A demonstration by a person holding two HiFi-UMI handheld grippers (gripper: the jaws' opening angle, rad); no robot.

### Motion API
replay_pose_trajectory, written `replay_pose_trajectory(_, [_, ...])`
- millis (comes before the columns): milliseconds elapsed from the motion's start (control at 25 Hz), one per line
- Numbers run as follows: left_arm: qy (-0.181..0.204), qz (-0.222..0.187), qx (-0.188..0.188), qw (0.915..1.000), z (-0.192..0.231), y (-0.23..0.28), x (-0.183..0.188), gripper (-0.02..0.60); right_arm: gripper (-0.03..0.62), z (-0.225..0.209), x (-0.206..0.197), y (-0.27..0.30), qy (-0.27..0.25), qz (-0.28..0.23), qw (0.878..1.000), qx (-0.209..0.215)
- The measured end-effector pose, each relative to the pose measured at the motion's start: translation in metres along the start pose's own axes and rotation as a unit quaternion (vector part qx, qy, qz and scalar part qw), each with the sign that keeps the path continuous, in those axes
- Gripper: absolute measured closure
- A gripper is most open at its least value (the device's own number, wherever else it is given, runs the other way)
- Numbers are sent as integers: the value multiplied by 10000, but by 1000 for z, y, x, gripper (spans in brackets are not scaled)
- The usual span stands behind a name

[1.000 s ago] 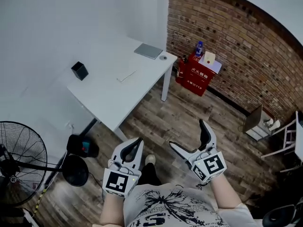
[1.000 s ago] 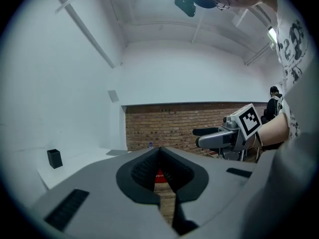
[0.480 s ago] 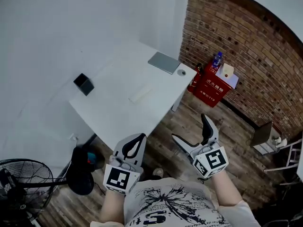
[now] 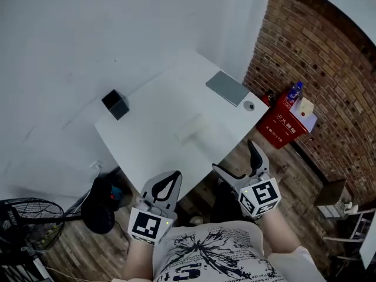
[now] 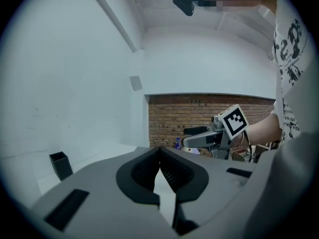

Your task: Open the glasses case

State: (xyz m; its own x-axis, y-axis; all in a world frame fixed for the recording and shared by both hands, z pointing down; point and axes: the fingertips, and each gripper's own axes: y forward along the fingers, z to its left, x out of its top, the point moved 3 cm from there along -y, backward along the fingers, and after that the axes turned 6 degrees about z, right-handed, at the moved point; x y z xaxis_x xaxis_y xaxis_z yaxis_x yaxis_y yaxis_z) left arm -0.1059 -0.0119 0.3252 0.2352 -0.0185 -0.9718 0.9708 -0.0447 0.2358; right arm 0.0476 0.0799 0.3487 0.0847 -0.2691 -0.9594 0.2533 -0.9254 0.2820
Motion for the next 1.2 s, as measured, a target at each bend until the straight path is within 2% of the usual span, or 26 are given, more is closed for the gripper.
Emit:
replay_pose_trajectory(120, [-66, 69, 329, 9994, 17, 23, -4, 568, 33, -20, 1, 38, -160, 126, 9991, 376])
replay_pose_trajectory(360, [-300, 556, 1003, 9930, 46, 79, -2, 568, 33, -69, 15, 113, -404, 473, 9895, 1304])
replay_pose_trajectory(680, [-701, 603, 2060, 9742, 73, 141, 6, 568, 33, -110, 10, 198, -838, 1098, 9579, 2517])
replay_pose_trajectory(760, [-818, 664, 2259, 9684, 78, 152, -4, 568, 33, -115, -3, 216, -1011, 1353, 9456, 2780])
replay_pose_trajectory(840, [-949, 921, 2476, 9598, 81, 162, -20, 568, 33, -117, -19, 235, -1242, 1681, 9296, 3035])
replay_pose_trajectory(1000, [-1288, 1170, 2703, 9469, 85, 180, -54, 568, 33, -115, -55, 267, -1790, 2322, 8925, 3427])
replay_pose_trajectory(1200, [-1640, 1427, 2895, 9322, 93, 198, -99, 568, 58, -103, -97, 293, -2433, 2827, 8461, 3809])
